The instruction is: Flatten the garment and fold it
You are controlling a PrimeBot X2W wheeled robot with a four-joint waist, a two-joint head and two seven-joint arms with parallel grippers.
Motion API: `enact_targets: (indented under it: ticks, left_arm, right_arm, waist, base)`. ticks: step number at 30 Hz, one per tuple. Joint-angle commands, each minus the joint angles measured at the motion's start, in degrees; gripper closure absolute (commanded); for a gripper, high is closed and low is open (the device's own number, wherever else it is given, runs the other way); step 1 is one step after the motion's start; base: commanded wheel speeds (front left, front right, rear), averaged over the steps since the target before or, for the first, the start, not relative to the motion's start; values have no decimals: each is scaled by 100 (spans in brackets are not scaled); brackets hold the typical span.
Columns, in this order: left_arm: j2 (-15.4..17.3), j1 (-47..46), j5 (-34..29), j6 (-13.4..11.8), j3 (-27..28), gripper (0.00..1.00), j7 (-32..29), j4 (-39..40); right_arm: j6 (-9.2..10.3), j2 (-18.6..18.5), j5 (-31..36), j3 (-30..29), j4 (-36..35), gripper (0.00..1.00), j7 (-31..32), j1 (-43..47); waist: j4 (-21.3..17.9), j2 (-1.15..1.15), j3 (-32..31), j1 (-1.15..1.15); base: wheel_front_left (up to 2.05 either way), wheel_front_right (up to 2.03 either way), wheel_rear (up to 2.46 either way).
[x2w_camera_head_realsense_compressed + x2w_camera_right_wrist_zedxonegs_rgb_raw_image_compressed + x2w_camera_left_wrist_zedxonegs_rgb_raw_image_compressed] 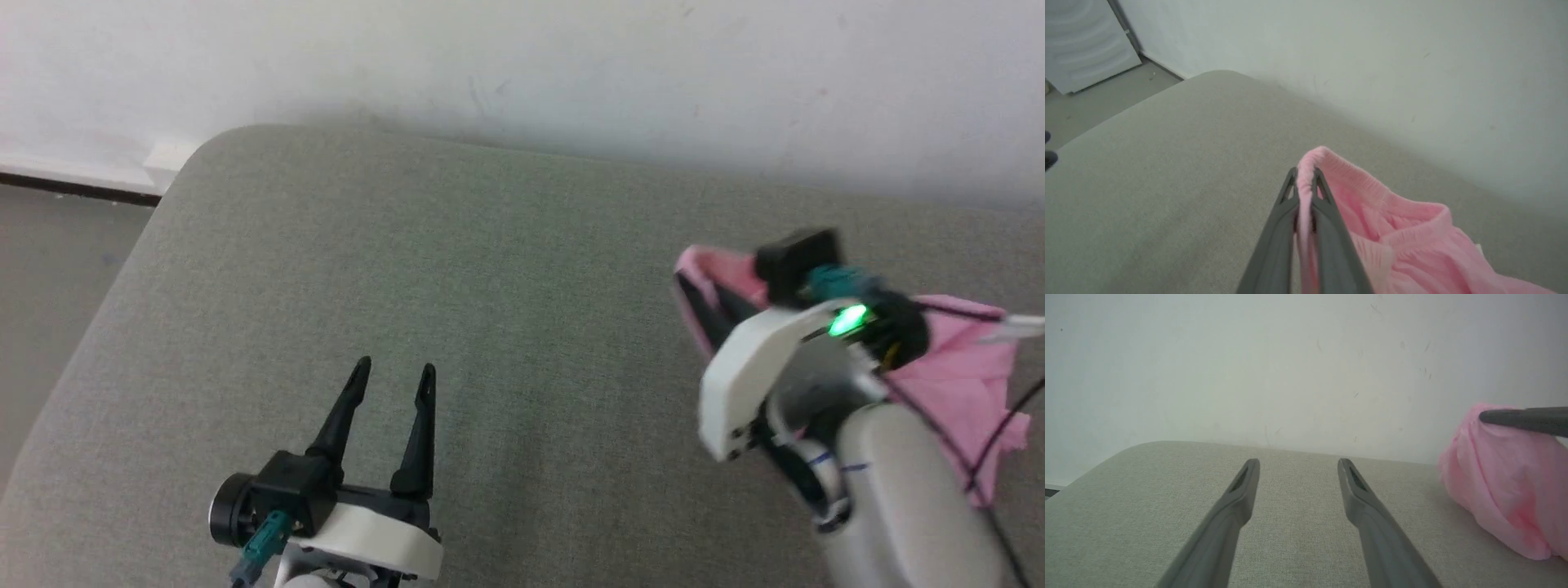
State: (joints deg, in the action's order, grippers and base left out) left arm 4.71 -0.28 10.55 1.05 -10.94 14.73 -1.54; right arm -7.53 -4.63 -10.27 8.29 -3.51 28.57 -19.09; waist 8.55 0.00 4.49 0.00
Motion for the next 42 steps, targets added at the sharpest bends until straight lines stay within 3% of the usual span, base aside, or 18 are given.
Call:
enact_targets:
  ticks: [1,6,7,8,13,17,23,27,31,35,42]
  left_arm:
    - [-40,-47,-33,54,1,0,27,-38]
    - [-102,-134,-38,115,-88,0,27,-157]
    - [-111,-136,-40,118,-103,0,27,-179]
    - [-119,-136,-42,121,-115,0,27,-194]
    - [-144,-83,-43,105,-71,0,27,-224]
    - [-153,-49,-66,115,-9,0,27,-225]
    - [-158,-54,-112,129,143,0,27,-117]
    - [-163,-38,-87,146,256,0,27,-41]
    - [-166,-54,-104,201,309,0,27,2]
    - [-170,-70,-103,246,350,0,27,37]
    - [-175,-76,-116,305,364,0,27,33]
  right_arm:
    - [4,17,-85,472,389,100,-183,48]
    - [4,47,-449,2145,1686,100,-744,-90]
    - [4,54,-502,2340,1886,54,-842,-140]
    - [4,64,-551,2497,2061,0,-932,-189]
    - [4,58,-928,2930,2496,0,-1329,-421]
    - [4,-207,-1106,2659,2449,0,-1654,-562]
    - [4,-772,-916,1152,1922,0,-2259,-428]
    - [4,-869,-609,-166,1502,0,-2648,49]
    - [4,-669,-261,-1219,1108,0,-2986,728]
    - [4,-185,-104,-1952,787,0,-3234,1407]
    - [4,135,-36,-2057,550,0,-3268,2009]
  waist:
    - [158,0,122,0]
    - [419,0,205,0]
    - [449,0,207,0]
    - [472,0,208,0]
    - [434,0,156,0]
    - [241,0,80,0]
    - [-144,0,-1,0]
    - [-395,0,-13,0]
    - [-569,0,15,0]
    - [-678,0,63,0]
    - [-798,0,134,0]
  base:
    - [0,0,0]
    - [0,0,0]
    - [0,0,0]
    - [0,0,0]
    - [0,0,0]
    - [0,0,0]
    - [0,0,0]
    - [0,0,0]
    - [0,0,0]
    - [0,0,0]
    - [0,0,0]
